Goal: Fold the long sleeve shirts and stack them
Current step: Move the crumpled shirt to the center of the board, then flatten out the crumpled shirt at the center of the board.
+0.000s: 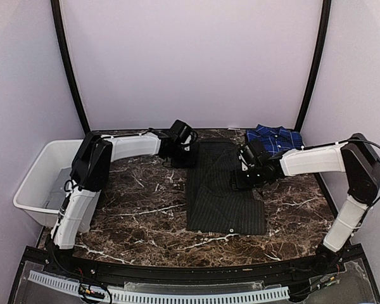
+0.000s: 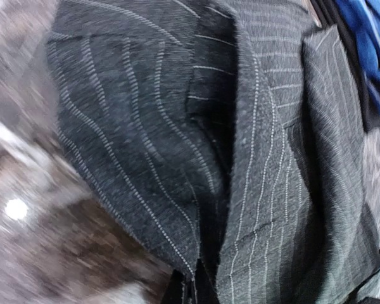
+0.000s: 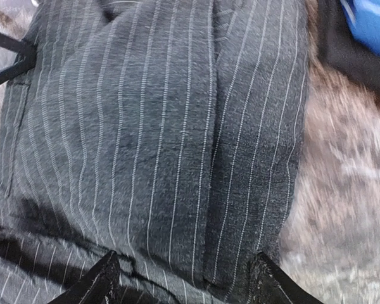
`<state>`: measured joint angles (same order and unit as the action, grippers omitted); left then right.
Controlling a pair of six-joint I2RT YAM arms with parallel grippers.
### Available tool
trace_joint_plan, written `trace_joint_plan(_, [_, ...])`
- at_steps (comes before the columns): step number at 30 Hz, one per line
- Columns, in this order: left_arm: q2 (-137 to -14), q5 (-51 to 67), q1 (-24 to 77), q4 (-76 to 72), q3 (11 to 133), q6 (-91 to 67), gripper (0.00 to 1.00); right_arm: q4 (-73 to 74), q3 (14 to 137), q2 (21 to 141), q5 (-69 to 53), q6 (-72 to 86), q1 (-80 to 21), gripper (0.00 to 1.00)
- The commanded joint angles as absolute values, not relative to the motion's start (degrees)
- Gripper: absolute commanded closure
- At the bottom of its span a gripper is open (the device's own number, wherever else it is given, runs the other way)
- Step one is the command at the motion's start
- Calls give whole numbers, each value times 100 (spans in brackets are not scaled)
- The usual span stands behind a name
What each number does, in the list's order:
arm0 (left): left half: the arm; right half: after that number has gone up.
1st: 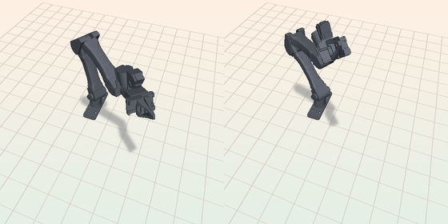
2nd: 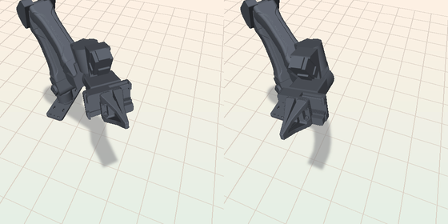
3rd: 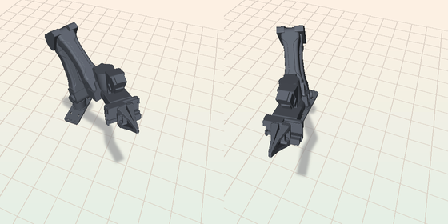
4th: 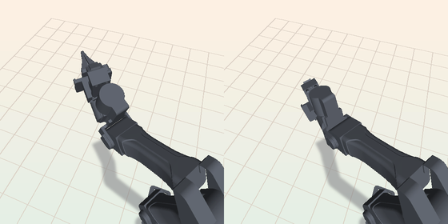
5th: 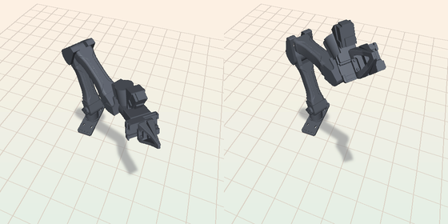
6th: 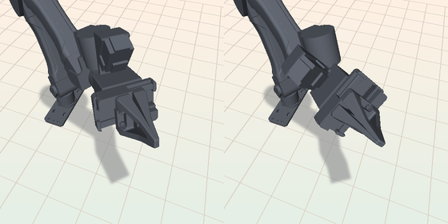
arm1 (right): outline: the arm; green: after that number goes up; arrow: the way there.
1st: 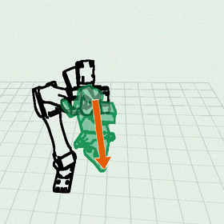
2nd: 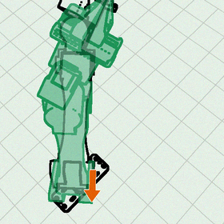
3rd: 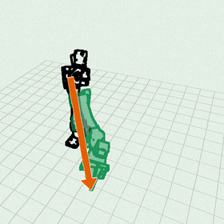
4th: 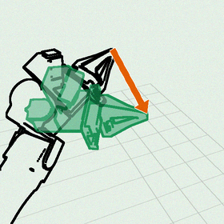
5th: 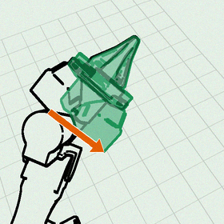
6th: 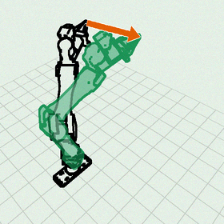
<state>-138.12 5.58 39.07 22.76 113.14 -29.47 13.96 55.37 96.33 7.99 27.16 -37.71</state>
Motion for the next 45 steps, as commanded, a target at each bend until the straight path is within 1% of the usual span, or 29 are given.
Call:
trace_joint_plan(1, [-13875, 700, 3533, 2475, 11830, -2562, 100, 1594, 6261, 9934, 857, 2737, -3764, 31])
trace_joint_plan(3, [-13890, 763, 3427, 2493, 11965, -2421, 98, 1729, 6331, 9920, 892, 2744, -3794, 28])
trace_joint_plan(5, [-13907, 769, 3333, 2618, 12133, -2372, 89, 1829, 6279, 9796, 912, 2817, -3797, 24])
trace_joint_plan(6, [-13918, 779, 3283, 2698, 12273, -2364, 73, 1915, 6230, 9664, 925, 2873, -3797, 23])
trace_joint_plan(7, [-13911, 772, 3268, 2883, 12341, -2300, 67, 1956, 6130, 9546, 920, 2917, -3797, 23])
trace_joint_plan(8, [-13860, 751, 3273, 2962, 12422, -2258, 59, 1976, 6032, 9396, 892, 2972, -3797, 22])
trace_joint_plan(10, [-13648, 808, 3296, 3132, 12320, -2184, 48, 1974, 5747, 9120, 846, 3101, -3797, 23])
trace_joint_plan(12, [-13336, 979, 3315, 3136, 12001, -2205, 44, 1947, 5466, 8920, 780, 3228, -3774, 24])
trace_joint_plan(15, [-12705, 1272, 3326, 2959, 11420, -2277, 42, 1787, 5103, 8757, 582, 3369, -3702, 30])
trace_joint_plan(18, [-12195, 1770, 3376, 2852, 10546, -2317, 42, 1418, 4746, 8691, 199, 3442, -3584, 34])
trace_joint_plan(21, [-11659, 2258, 3550, 2646, 9654, -2359, 42, 961, 4476, 8747, -258, 3487, -3402, 37])
trace_joint_plan(25, [-11405, 2355, 3839, 2502, 8995, -2413, 40, 549, 4360, 8949, -562, 3445, -3270, 39])
trace_joint_plan(30, [-11462, 2331, 3953, 2248, 8834, -2697, 41, 227, 4305, 9112, -685, 3385, -3218, 42])
trace_joint_plan(32, [-11552, 2197, 3986, 2274, 8855, -2739, 44, 135, 4316, 9182, -698, 3339, -3209, 43])
trace_joint_plan(37, [-11679, 2039, 4095, 2378, 8841, -2795, 47, 237, 4429, 9341, -670, 3193, -3195, 49])
trace_joint_plan(41, [-11707, 1994, 4166, 2262, 8808, -2891, 52, 308, 4406, 9234, -578, 3169, -3197, 57])
trace_joint_plan(45, [-11743, 1856, 4188, 2014, 8788, -2867, 55, 274, 4356, 9118, -572, 3190, -3199, 61])
